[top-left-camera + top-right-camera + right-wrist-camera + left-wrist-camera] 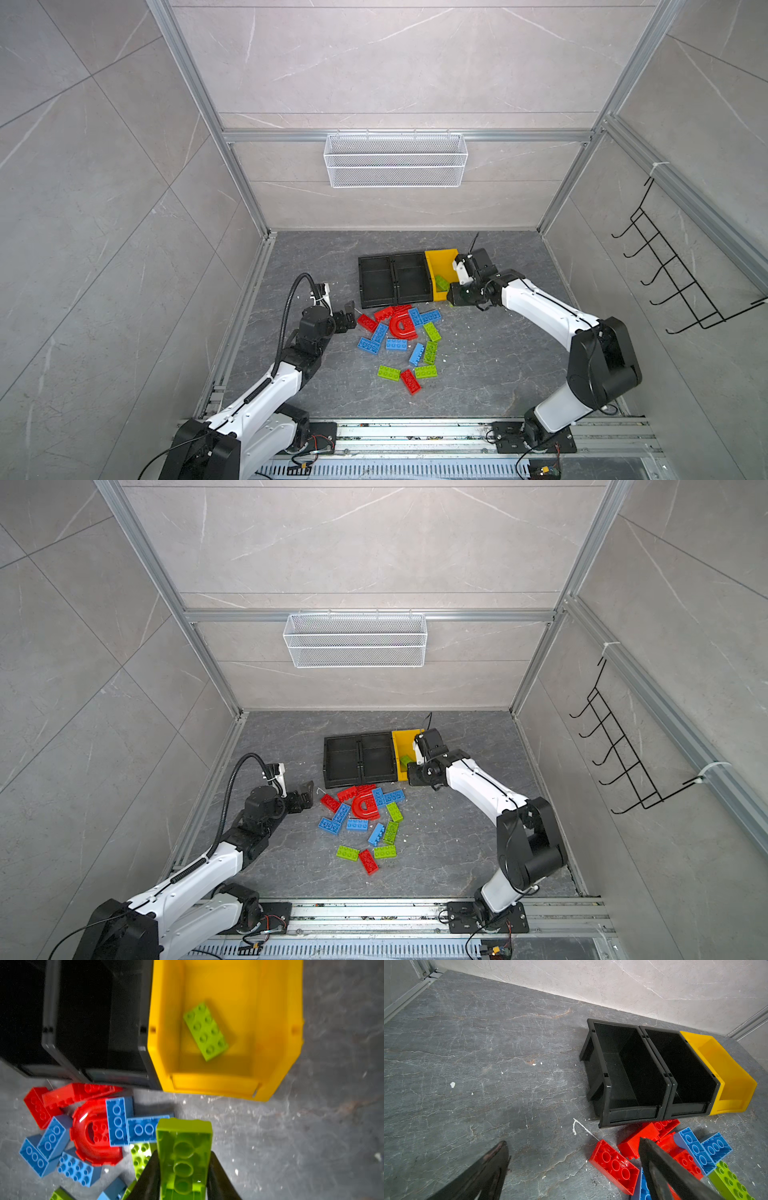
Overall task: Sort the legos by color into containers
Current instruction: 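Carry the green brick to the yellow bin and drop it in, then return the right gripper to the pile and grasp a third green brick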
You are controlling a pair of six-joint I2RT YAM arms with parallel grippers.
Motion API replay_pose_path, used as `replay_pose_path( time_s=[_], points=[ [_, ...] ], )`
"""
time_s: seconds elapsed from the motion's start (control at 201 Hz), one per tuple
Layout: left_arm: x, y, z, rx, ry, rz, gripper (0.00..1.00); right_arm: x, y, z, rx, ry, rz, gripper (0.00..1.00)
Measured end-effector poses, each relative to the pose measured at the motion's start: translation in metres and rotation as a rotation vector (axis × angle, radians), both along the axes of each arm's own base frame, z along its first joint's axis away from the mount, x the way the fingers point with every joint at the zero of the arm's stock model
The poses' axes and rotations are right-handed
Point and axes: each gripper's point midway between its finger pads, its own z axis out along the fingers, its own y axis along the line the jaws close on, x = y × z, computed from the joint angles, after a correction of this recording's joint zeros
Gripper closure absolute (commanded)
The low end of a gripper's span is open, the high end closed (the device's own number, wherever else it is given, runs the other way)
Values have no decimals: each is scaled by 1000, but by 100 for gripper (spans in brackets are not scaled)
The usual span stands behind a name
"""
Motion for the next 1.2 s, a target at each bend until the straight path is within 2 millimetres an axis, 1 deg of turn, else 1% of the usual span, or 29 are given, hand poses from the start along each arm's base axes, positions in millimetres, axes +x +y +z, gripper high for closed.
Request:
replay_pose_path(
  time_s=[0.075,0.169,0.224,0.244,0.368,0.398,0.483,0.532,0.592,0.741,0.781,0.846,0.896,0.985,1.055,1.06,1.065,1.085,1.115,1.15,1.204],
  points=[
    [0,0,0,0,0,0,0,25,0,5,5,-34,-8,74],
    [0,0,0,0,0,-1,0,52,-1,2,4,-46,-15,74],
    [0,0,0,0,0,-1,0,62,-2,-2,-1,-45,-17,74],
    [0,0,0,0,0,-1,0,69,-3,-4,-2,-45,-18,74],
    [0,0,0,0,0,-1,0,90,-5,-13,-5,-38,-23,73],
    [0,0,0,0,1,-1,0,94,-5,-14,-4,-39,-22,70],
    [0,0,0,0,0,-1,0,102,-6,-15,-1,-41,-24,54],
    [0,0,0,0,0,-1,0,106,-6,-15,-1,-44,-25,48],
    [0,0,0,0,0,-1,1,109,-6,-14,-1,-48,-24,45],
    [0,0,0,0,0,-1,0,107,-5,-13,5,-44,-17,44],
    [0,0,0,0,0,-1,0,104,-5,-12,6,-43,-16,44],
    [0,0,0,0,0,-1,0,90,-8,-8,7,-34,-13,44],
    [0,0,0,0,0,-1,0,76,-10,-4,6,-28,-8,44],
    [0,0,0,0,1,-1,0,41,-7,8,10,-32,20,44],
    [0,0,0,0,0,-1,0,10,6,13,9,-33,68,43],
    [0,0,0,0,0,-1,0,10,6,13,9,-33,68,43],
    [0,0,0,0,0,-1,0,6,9,14,9,-33,78,43],
    [0,0,0,0,-1,0,0,-2,13,14,8,-31,95,43],
    [0,0,0,0,-1,1,0,-18,24,12,5,-19,133,43],
    [0,0,0,1,-1,2,0,-32,33,9,1,-6,167,43],
    [0,1,0,3,-2,7,0,-55,48,-1,-10,25,224,43]
  ],
)
